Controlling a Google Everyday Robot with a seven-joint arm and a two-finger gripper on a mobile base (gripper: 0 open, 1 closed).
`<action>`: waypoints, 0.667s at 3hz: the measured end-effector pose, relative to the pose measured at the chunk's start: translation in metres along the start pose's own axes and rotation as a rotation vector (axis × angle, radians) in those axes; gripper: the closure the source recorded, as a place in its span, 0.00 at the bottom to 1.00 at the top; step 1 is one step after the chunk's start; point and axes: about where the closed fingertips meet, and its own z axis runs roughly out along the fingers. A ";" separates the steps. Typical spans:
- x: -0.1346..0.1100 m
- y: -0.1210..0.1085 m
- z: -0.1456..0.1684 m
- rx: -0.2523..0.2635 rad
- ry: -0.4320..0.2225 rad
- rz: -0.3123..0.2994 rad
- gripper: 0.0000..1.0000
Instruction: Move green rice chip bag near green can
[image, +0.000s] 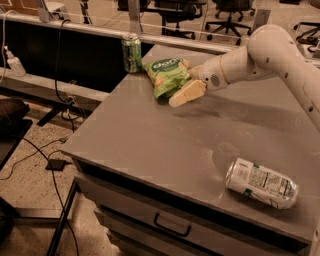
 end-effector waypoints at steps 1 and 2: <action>-0.006 -0.001 -0.009 0.015 0.016 -0.018 0.00; -0.014 -0.007 -0.034 0.082 0.030 -0.049 0.00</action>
Offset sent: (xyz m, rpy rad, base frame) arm -0.0027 -0.0574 0.0734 -0.1172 -0.1676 -0.1171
